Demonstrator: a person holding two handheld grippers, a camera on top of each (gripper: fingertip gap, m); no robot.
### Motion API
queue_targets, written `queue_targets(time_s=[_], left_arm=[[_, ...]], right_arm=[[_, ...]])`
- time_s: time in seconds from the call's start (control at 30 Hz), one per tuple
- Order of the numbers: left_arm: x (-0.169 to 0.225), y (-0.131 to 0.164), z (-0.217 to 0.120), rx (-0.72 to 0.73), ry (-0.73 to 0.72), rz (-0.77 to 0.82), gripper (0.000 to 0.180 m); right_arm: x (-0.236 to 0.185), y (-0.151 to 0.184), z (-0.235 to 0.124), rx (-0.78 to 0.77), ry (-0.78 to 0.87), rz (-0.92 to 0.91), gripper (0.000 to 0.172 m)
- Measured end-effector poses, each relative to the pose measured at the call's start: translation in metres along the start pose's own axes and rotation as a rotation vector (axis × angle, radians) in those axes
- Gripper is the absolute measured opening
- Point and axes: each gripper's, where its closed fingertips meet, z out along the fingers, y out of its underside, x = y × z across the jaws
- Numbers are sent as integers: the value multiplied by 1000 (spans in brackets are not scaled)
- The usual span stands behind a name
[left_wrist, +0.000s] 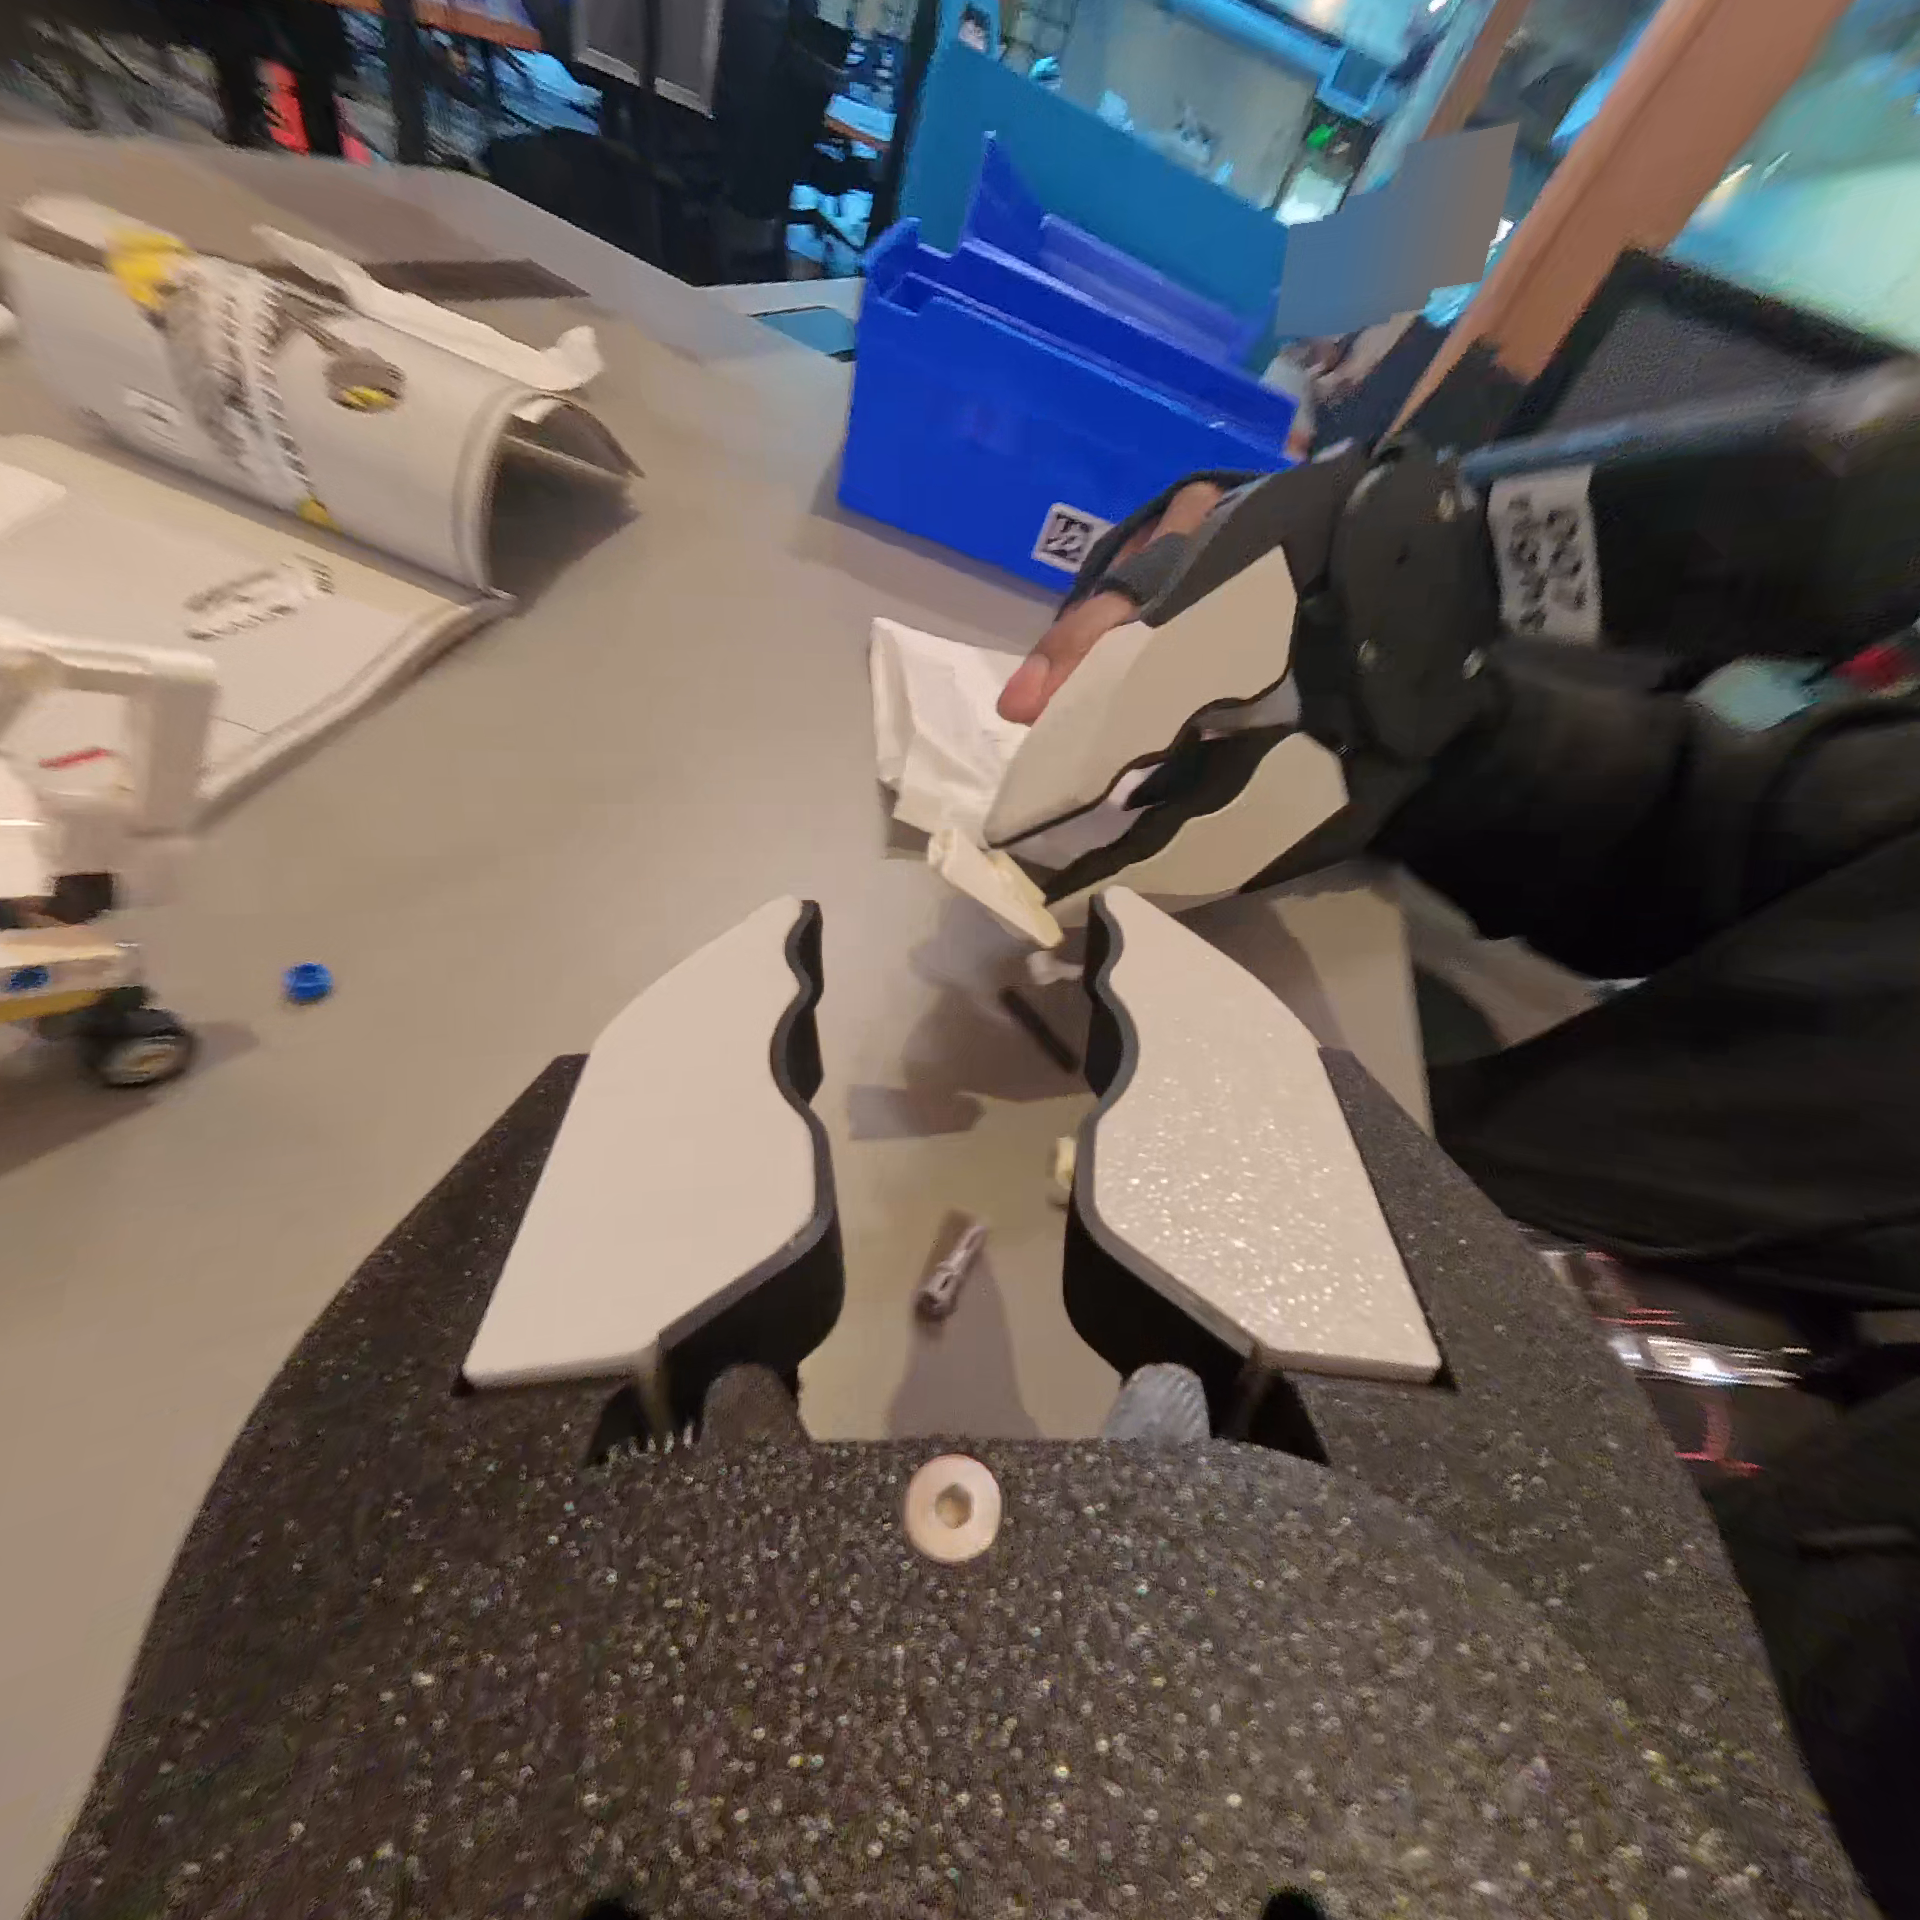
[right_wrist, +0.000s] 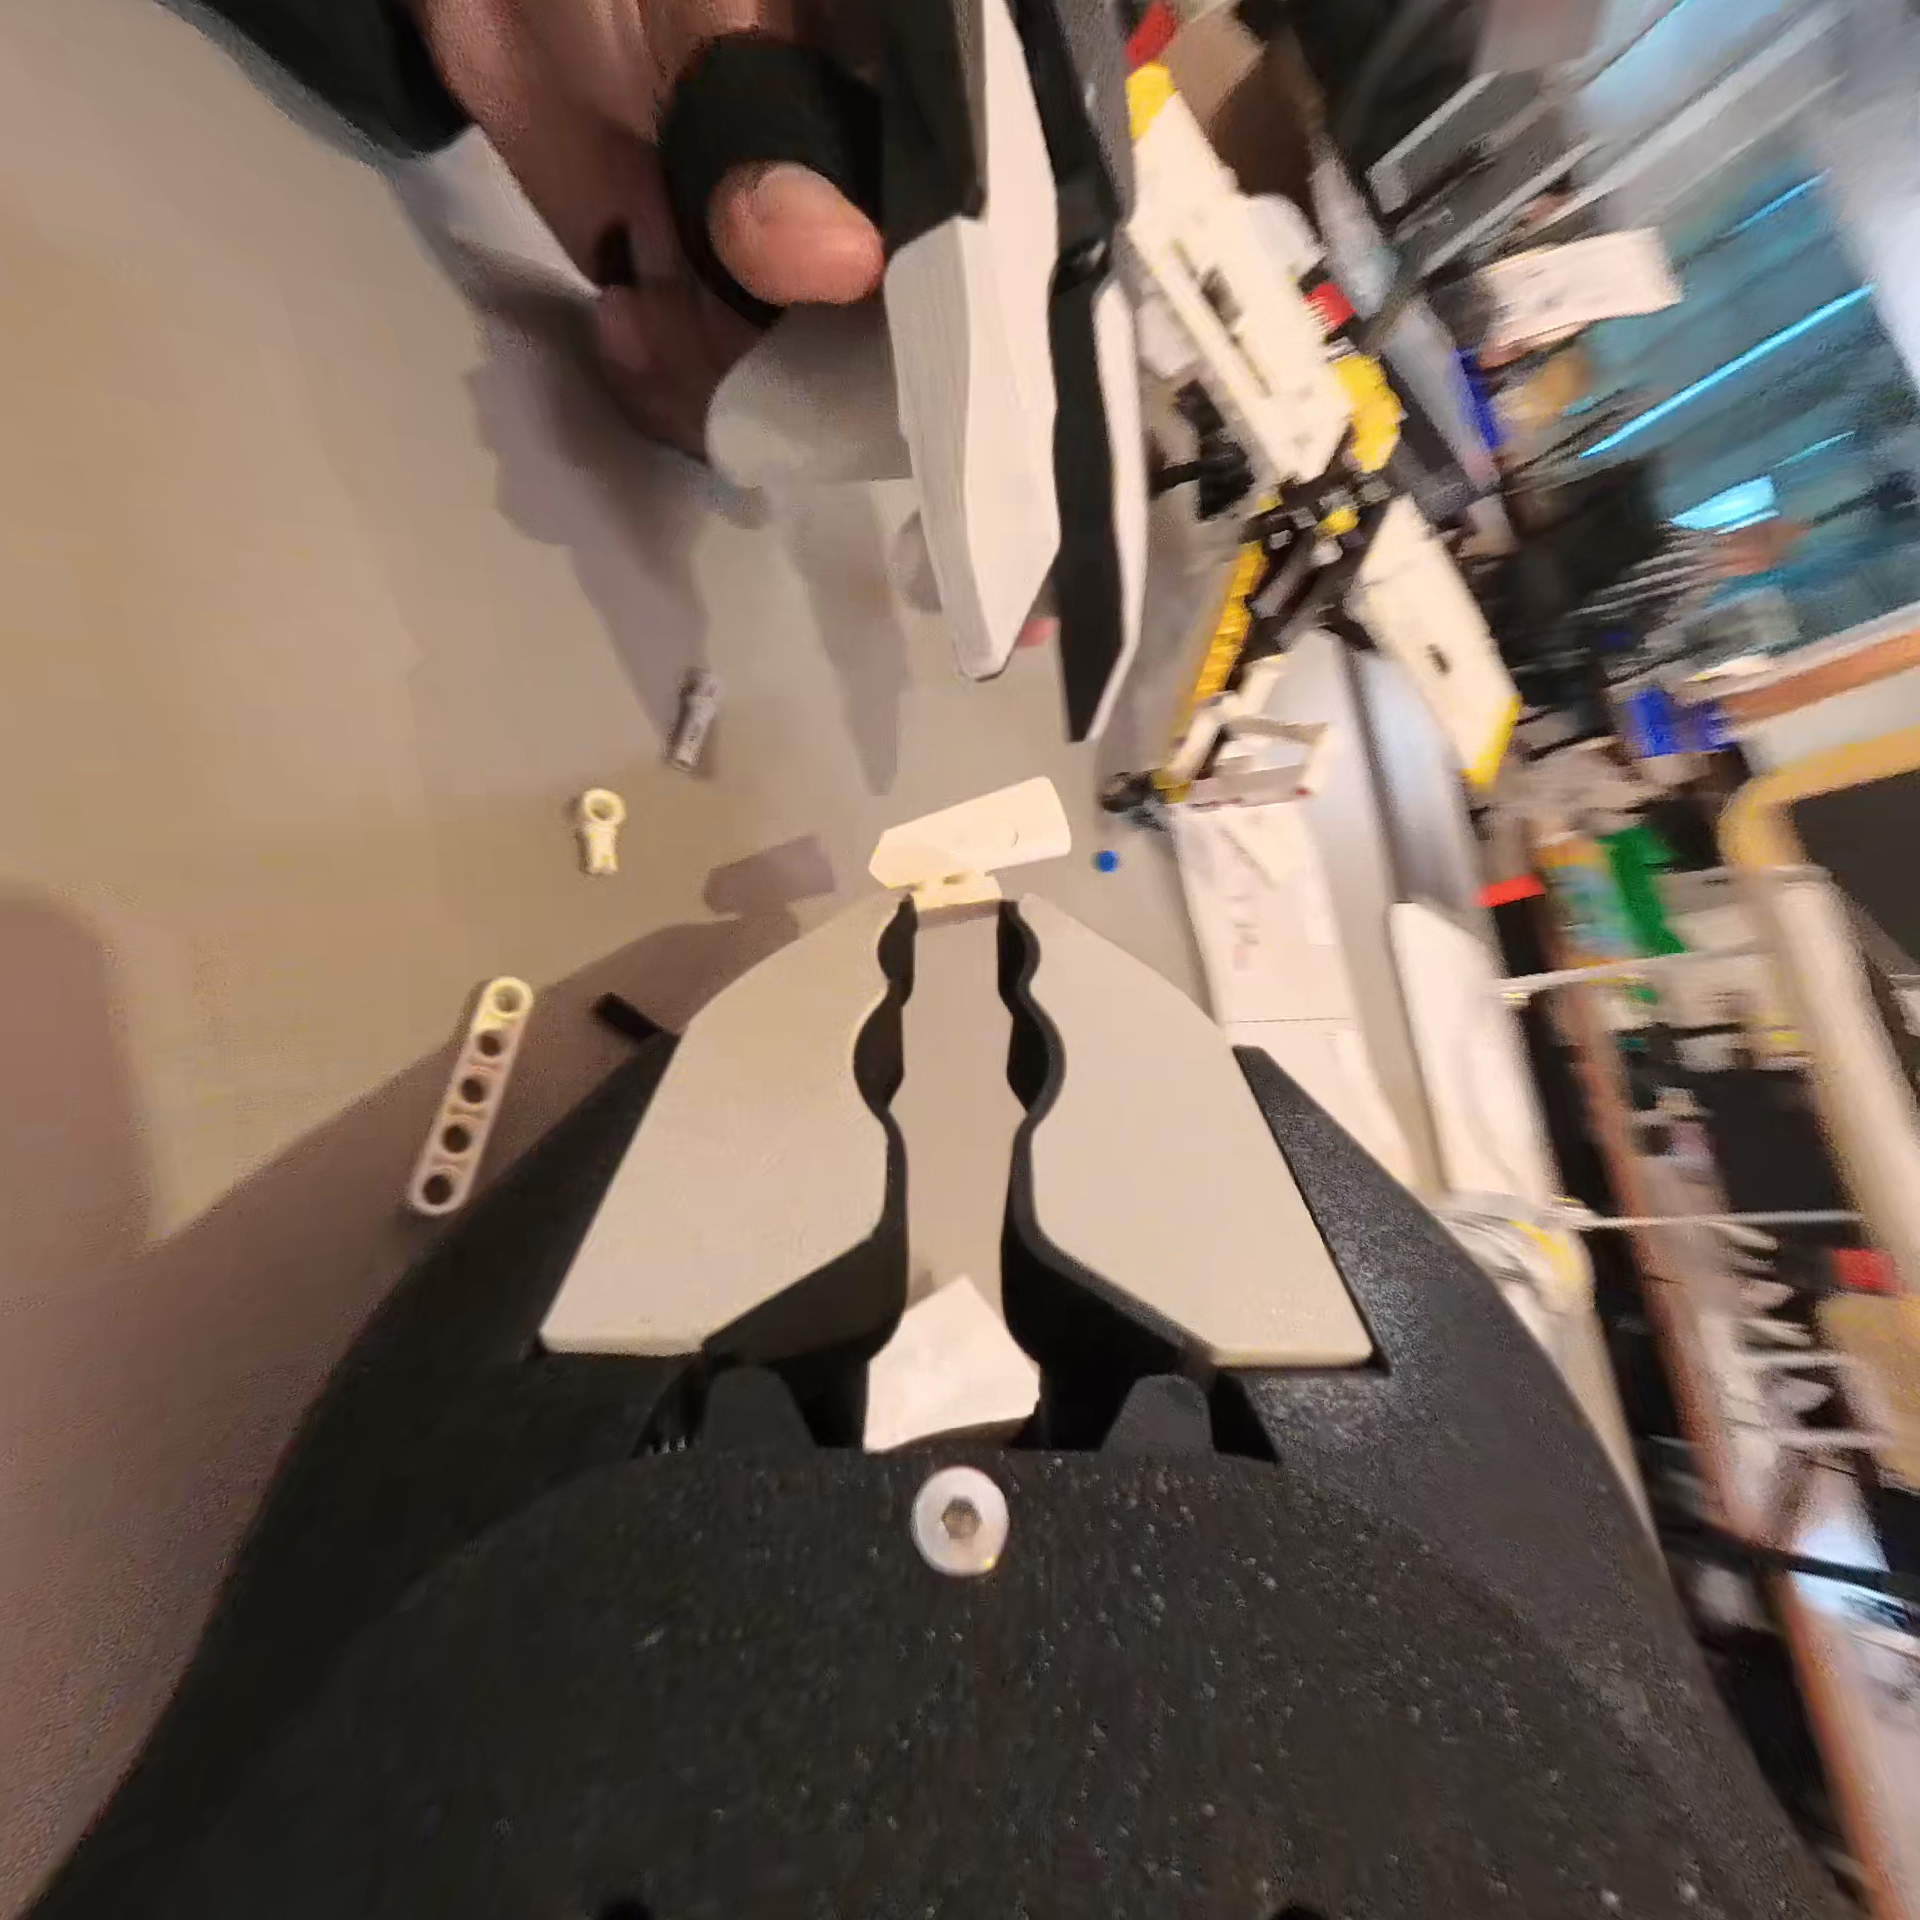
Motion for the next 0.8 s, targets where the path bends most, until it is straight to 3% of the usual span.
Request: queue_targets(time_s=[0.23, 0.37, 0.5, 0.7, 0.8], left_arm=[[28, 3, 17, -24, 189, -106, 29], [30, 4, 21, -33, 174, -61, 10], [34, 5, 18, -41, 163, 61, 9], [48, 16, 17, -104, 167, 344, 8], [52, 22, 19, -142, 141, 480, 8]], right_arm=[[1, -12, -7, -3, 174, -125, 15], [0, -17, -9, 16, 186, -118, 15], [-3, -20, -12, 54, 147, -27, 16], [-19, -32, -20, 195, -150, 320, 19], [-25, -27, -19, 167, -202, 326, 18]])
